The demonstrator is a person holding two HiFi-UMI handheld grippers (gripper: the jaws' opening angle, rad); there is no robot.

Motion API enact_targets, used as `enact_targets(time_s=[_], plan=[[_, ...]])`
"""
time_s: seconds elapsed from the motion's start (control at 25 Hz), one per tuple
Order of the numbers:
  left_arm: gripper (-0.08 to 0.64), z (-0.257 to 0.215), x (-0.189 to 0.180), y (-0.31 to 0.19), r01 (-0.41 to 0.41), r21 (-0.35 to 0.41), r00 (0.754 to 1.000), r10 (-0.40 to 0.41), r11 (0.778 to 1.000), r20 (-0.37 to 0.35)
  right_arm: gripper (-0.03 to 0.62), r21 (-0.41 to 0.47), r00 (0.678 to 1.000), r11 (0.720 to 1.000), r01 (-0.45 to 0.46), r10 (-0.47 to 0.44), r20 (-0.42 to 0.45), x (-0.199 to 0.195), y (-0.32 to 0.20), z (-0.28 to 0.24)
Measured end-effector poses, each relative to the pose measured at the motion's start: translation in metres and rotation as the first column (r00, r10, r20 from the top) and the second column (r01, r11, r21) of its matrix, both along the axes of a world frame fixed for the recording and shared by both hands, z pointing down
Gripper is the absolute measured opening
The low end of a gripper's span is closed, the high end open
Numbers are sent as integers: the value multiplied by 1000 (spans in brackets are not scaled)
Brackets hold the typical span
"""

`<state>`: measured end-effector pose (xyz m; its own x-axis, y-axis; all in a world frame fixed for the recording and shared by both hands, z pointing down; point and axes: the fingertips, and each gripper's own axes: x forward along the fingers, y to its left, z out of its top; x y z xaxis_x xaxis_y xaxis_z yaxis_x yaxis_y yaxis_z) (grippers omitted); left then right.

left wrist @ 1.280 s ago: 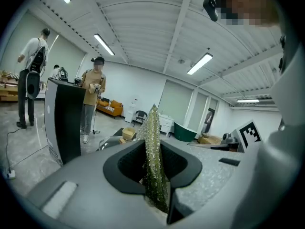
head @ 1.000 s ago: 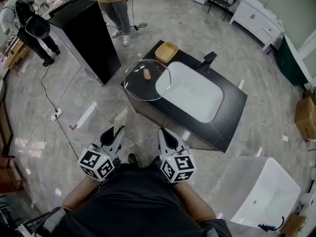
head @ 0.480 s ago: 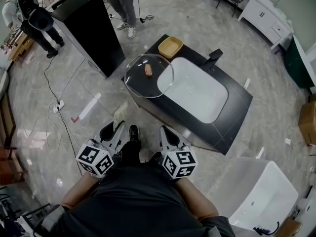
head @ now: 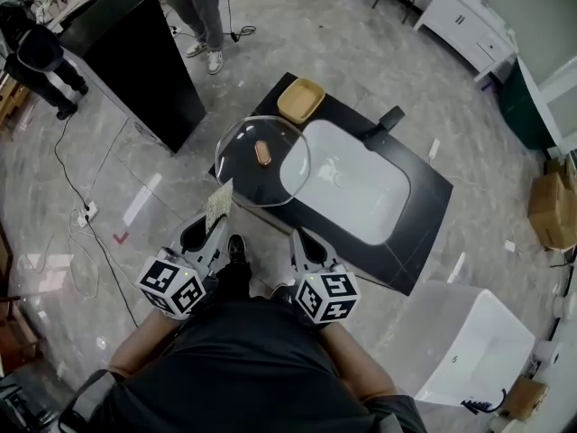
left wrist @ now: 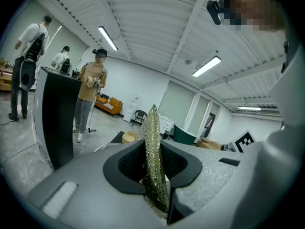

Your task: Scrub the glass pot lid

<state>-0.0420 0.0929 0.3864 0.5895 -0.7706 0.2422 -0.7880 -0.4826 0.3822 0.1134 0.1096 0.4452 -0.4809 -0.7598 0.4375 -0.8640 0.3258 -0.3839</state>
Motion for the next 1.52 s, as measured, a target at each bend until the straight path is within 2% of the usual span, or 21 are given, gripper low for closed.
enact_targets(time_s=[0.28, 0.48, 0.6, 0.76, 0.88, 0.96, 1.04, 1.16, 1.2, 1.28, 1.36, 1.4, 1.44, 1.52], plan=[[75, 11, -41, -76, -44, -13, 999, 44, 999, -1, 8, -5, 998, 999, -53, 53, -33, -35, -62, -2], [75, 26, -60, -122, -96, -35, 995, 97, 995, 9, 6, -3, 991, 993, -119, 119, -59, -41, -91, -7], [75, 42, -69, -148, -80, -59, 997, 81, 995, 16, 7, -21, 987, 989, -144, 142, -71, -37, -102, -2], [75, 62, -77, -182, -13, -59, 997, 18, 998, 79, 8, -30, 984, 985, -167, 165, -61, -23, -121, 3], [75, 81, -70, -205, -25, -64, 988, 34, 998, 150, 6, -13, 987, 987, -159, 159, -31, -17, -137, -4], [75, 101, -62, -221, -47, -71, 971, 62, 996, 230, 7, 2, 990, 991, -137, 137, -18, -16, -145, -9], [75, 128, -52, -236, -84, -76, 927, 106, 994, 359, 8, -3, 993, 993, -115, 115, -4, -16, -151, -8], [75, 165, -33, -248, -204, -103, 833, 228, 974, 505, 7, -33, 993, 993, -112, 112, 20, -11, -155, -2], [75, 175, -27, -250, -254, -109, 796, 272, 961, 541, 8, -42, 993, 992, -117, 118, 25, -8, -155, 1], [75, 192, -17, -254, -357, -111, 705, 346, 927, 619, 8, -65, 991, 990, -128, 130, 31, -1, -152, 7], [75, 207, -11, -262, -440, -117, 613, 393, 890, 686, 7, -91, 989, 986, -138, 142, 38, 5, -149, 15], [75, 213, -9, -266, -469, -125, 576, 410, 874, 708, 8, -102, 988, 984, -146, 150, 41, 9, -147, 18], [75, 217, -8, -269, -491, -135, 547, 426, 861, 720, 8, -112, 986, 981, -156, 161, 43, 12, -145, 21], [75, 225, -7, -272, -519, -161, 511, 456, 840, 729, 8, -128, 981, 975, -179, 186, 45, 21, -140, 24]])
